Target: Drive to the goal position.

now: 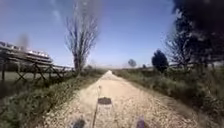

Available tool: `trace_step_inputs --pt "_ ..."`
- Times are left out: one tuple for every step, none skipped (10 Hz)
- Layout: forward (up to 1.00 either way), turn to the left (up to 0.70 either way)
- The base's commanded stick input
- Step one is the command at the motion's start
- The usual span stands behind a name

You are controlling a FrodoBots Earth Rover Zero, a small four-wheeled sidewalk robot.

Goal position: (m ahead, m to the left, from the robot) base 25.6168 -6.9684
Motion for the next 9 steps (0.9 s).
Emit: trace_step_inputs --pt "0.7 0.0" --pt "0.7 0.0" --pt "0.7 0.0" --pt "0.7 0.0" --pt "0.7 0.0" --pt "0.7 0.0" --pt "0.7 0.0" --pt "0.7 0.0" --pt "0.7 0.0"
